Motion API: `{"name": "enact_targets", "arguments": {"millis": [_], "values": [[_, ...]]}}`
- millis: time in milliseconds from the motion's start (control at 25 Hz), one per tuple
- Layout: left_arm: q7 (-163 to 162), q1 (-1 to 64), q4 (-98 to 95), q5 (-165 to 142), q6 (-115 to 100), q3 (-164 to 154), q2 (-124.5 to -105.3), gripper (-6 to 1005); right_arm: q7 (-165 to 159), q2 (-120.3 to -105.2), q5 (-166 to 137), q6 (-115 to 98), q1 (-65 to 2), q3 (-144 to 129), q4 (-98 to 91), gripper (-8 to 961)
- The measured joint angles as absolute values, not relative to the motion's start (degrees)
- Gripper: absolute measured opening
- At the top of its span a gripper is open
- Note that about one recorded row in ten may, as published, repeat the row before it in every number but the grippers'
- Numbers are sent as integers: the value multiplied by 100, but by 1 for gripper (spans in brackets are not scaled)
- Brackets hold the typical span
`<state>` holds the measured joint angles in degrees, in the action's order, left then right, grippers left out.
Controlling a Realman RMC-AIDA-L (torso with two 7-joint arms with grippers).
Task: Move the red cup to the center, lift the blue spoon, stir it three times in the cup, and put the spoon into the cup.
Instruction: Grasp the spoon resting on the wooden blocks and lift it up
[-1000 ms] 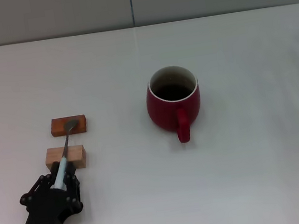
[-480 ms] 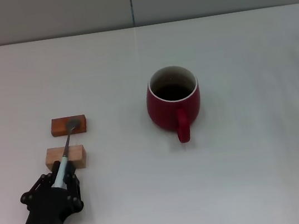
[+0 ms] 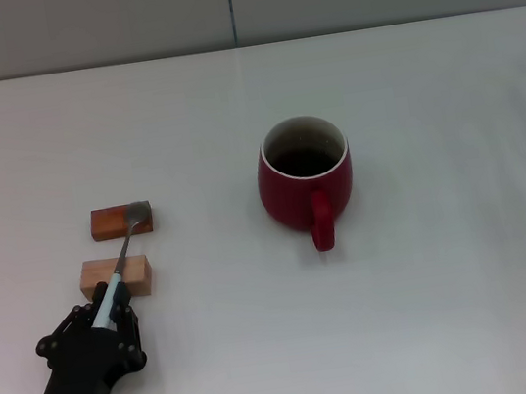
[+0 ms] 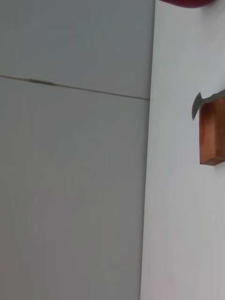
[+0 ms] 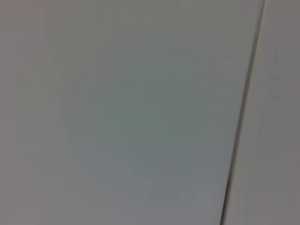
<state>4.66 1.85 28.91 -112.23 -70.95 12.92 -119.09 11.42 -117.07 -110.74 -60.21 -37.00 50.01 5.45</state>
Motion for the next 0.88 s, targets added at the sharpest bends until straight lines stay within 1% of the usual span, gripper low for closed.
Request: {"name": "enact_targets", "arguments": {"millis": [600, 880], "values": [[466, 150, 2847, -11187, -7269, 1342, -11908, 169, 1143, -11714, -11074, -6020, -3688, 5003, 571, 43], [372, 219, 2842, -11203, -7390, 1339, -11870, 169, 1143, -11717, -11074, -6020, -3683, 5004, 580, 44]]}}
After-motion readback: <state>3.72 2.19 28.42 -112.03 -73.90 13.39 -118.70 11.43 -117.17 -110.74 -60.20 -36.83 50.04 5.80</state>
